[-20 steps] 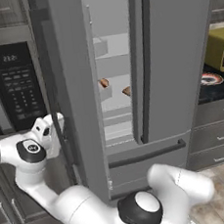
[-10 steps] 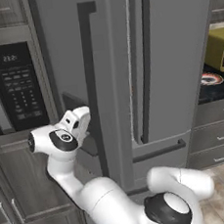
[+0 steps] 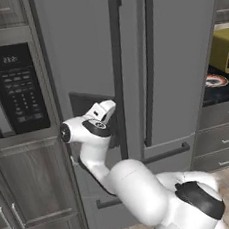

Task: Place the chicken drumstick on the counter behind the older chicken drumstick on the same shelf of the fridge to maintain FIFO order. Close the fridge door when finished.

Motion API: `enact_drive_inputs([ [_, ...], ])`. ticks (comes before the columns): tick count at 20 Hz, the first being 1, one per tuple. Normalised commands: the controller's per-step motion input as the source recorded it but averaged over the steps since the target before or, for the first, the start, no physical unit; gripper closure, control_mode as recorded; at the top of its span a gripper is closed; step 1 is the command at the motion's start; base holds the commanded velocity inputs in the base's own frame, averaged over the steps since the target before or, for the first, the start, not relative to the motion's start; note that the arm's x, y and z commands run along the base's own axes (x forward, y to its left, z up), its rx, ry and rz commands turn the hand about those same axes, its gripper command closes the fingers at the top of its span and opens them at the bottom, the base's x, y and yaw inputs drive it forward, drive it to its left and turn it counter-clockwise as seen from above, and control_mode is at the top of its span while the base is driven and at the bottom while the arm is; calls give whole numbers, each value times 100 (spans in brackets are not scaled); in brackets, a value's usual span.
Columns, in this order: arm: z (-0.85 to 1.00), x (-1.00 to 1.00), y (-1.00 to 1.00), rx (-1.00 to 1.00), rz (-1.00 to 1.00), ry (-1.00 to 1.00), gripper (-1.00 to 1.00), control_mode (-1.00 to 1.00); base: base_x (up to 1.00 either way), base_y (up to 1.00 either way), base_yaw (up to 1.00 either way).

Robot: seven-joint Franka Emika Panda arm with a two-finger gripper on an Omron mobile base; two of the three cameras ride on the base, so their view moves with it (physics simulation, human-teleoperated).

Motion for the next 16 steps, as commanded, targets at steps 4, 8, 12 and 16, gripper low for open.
enact_drive_inputs([
  [4, 14, 56, -8, 8, 7, -4, -100, -100, 0, 0, 0],
  [8, 12, 65, 0, 7, 9, -2, -100, -100, 0, 0, 0],
  [12, 8, 58, 0, 5, 12, -3, -100, -100, 0, 0, 0],
  [16, 7, 58, 0, 4, 12, -5, -100, -100, 0, 0, 0],
])
